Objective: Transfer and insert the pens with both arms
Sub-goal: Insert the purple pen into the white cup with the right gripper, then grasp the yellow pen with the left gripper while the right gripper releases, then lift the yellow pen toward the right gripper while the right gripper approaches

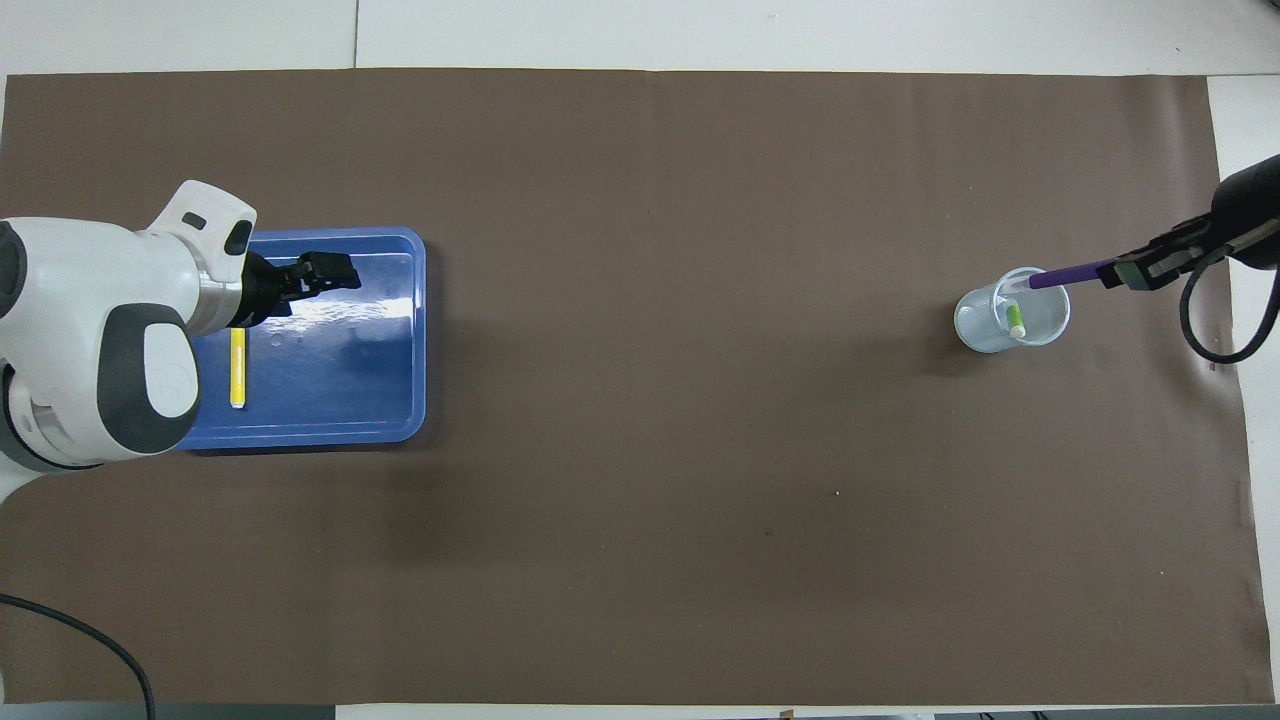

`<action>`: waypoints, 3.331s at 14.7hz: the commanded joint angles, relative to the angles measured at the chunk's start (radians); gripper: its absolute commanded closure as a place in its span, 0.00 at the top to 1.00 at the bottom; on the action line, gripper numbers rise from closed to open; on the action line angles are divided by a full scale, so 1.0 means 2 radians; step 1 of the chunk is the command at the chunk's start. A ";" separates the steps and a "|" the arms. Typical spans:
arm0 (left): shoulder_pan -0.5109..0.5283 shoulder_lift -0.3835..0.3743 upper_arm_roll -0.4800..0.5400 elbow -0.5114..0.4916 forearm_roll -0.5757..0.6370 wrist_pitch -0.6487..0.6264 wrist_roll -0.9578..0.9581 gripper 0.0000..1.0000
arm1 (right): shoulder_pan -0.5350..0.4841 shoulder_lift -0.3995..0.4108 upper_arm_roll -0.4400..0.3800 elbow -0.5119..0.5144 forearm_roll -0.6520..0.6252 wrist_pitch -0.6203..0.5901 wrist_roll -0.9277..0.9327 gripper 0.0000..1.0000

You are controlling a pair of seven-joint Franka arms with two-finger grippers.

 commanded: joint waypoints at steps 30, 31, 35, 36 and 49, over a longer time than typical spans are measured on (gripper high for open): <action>-0.011 -0.026 -0.012 0.048 0.087 -0.154 -0.153 0.00 | 0.045 -0.018 0.011 -0.084 0.203 0.039 0.182 1.00; -0.034 -0.024 -0.012 0.059 0.083 -0.157 -0.200 0.00 | 0.056 -0.020 0.011 -0.087 0.224 0.039 0.222 1.00; -0.112 -0.018 -0.012 0.078 0.040 -0.139 -0.384 0.00 | 0.085 -0.030 0.011 -0.120 0.298 0.077 0.336 1.00; -0.124 -0.014 -0.012 0.087 0.023 -0.138 -0.416 0.00 | 0.085 -0.043 0.011 -0.152 0.332 0.108 0.335 1.00; -0.271 0.016 -0.012 0.099 -0.085 0.081 -0.703 0.00 | 0.139 -0.092 0.011 -0.276 0.525 0.227 0.343 0.99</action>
